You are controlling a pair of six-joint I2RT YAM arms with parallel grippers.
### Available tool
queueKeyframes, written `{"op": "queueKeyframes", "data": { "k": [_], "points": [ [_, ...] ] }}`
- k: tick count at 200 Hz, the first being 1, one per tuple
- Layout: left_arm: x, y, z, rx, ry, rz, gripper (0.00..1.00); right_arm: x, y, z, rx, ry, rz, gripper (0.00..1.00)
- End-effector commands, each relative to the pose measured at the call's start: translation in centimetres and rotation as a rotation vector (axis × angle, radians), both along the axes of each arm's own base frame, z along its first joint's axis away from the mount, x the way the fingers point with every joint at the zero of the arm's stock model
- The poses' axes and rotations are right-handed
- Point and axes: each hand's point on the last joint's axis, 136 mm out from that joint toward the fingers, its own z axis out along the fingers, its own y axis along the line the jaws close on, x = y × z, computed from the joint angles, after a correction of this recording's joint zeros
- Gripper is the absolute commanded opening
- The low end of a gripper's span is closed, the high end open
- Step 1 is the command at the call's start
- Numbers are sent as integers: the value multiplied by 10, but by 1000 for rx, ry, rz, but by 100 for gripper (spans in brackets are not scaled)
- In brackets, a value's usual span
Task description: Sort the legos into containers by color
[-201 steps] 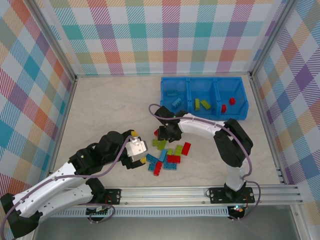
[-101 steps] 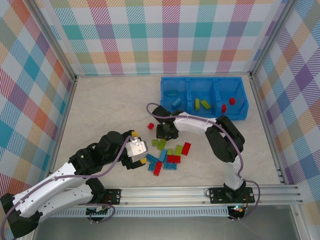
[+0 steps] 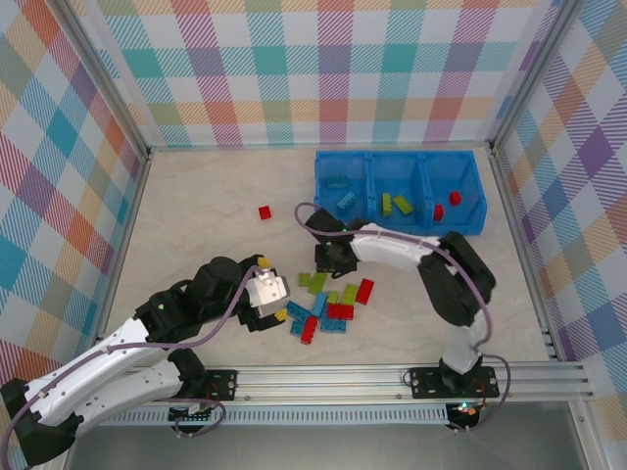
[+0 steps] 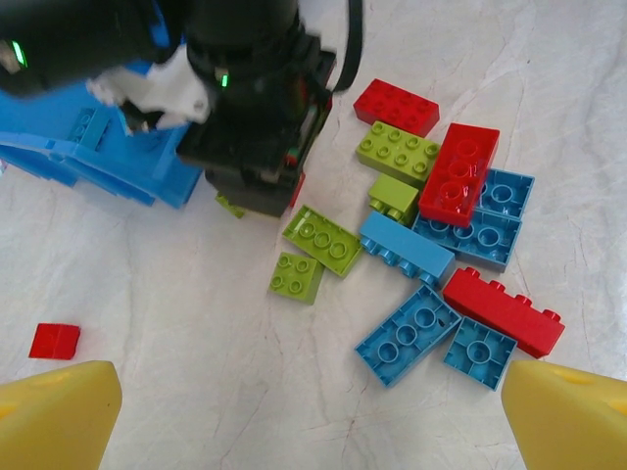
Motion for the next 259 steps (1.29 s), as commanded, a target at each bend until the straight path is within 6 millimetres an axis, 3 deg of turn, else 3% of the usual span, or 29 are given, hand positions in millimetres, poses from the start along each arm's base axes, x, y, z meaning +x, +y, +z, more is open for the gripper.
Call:
{"op": "queueKeyframes", "data": {
  "k": [1, 19, 35, 60, 77, 96, 125, 144, 166, 185, 207, 218, 231, 259],
  "points": [
    [7, 2, 10, -46, -13, 47, 100, 14, -17, 67, 75, -180, -27, 33],
    [17, 4, 19, -93, -7, 123, 100, 23, -48, 107, 92, -297, -74, 32],
    [31, 10, 30, -140, 4, 227, 100, 41, -90, 137, 61, -406, -146, 31],
    [55, 26, 47, -200, 39, 422, 100, 77, -170, 155, 41, -448, -339, 31],
    [70, 38, 53, -226, 72, 540, 100, 102, -218, 149, 53, -427, -462, 30],
    [81, 46, 54, -236, 121, 633, 100, 129, -256, 133, 65, -384, -552, 30],
    [93, 52, 54, -256, 195, 739, 100, 159, -298, 101, 51, -294, -655, 31],
    [98, 52, 58, -301, 244, 795, 100, 173, -314, 86, 74, -252, -693, 38],
    [101, 46, 50, -378, 353, 881, 100, 178, -315, 85, 94, -194, -686, 53],
    [103, 37, 36, -455, 452, 937, 100, 173, -312, 103, 117, -230, -681, 62],
    [107, 24, 17, -525, 541, 975, 100, 157, -298, 128, 184, -266, -644, 64],
    [111, 19, 6, -528, 570, 987, 100, 144, -276, 140, 249, -284, -579, 67],
    [115, 16, -10, -509, 611, 1025, 100, 126, -235, 156, 341, -311, -441, 70],
    [119, -4, -47, -429, 728, 1059, 98, 65, -142, 162, 389, -285, -107, 80]
  ]
}}
